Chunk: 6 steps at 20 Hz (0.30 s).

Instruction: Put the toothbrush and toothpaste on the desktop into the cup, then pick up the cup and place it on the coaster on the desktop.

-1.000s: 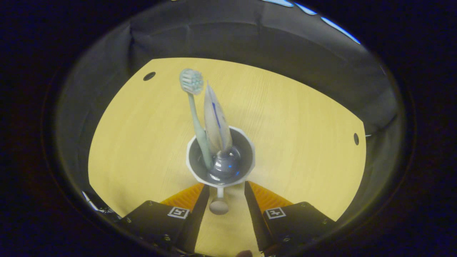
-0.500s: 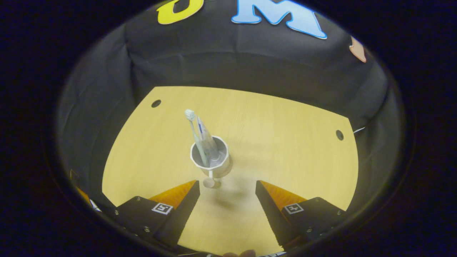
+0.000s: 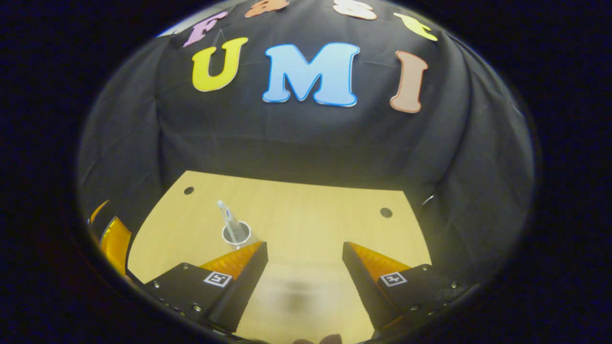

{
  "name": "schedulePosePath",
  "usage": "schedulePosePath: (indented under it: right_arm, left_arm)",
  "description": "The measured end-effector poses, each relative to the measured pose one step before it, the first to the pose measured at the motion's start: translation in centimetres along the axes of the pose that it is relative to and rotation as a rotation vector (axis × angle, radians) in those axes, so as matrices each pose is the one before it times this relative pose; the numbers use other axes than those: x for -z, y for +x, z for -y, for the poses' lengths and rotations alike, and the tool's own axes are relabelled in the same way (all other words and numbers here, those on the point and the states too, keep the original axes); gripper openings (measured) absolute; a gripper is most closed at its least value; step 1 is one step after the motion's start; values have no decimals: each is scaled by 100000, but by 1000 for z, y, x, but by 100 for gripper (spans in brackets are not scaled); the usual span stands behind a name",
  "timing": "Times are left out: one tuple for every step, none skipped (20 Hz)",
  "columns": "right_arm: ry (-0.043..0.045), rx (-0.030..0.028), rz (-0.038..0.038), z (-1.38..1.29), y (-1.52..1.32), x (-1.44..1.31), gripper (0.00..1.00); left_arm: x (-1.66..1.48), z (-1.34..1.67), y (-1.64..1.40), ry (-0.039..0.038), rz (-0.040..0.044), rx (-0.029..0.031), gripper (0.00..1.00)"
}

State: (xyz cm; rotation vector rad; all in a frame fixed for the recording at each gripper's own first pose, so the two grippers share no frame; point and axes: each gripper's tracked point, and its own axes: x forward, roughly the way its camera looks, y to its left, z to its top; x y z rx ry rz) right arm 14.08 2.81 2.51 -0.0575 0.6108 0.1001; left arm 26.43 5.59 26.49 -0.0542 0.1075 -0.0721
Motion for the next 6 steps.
schedulePosePath:
  right_arm:
    - [540, 1688, 4343, 913, -1097, -734, 96]
    - [349, 1686, 4518, 933, -1010, -989, 96]
    - [345, 1610, 4526, 760, -1042, -859, 96]
    - [284, 1642, 4392, 734, -802, -998, 96]
    - [448, 1625, 4594, 647, -957, -870, 96]
    - [-6, 1750, 4238, 542, -651, -899, 96]
  left_arm:
    - [-780, 836, 193, 675, 995, 769, 96]
    - [-760, 742, 142, 265, 874, 782, 96]
    - [-665, 728, 172, 206, 856, 695, 96]
    - [-720, 680, -45, 147, 704, 405, 96]
    - [-722, 475, -1, -291, 751, 93, 95]
    - [-702, 421, -122, -688, 929, 18, 94]
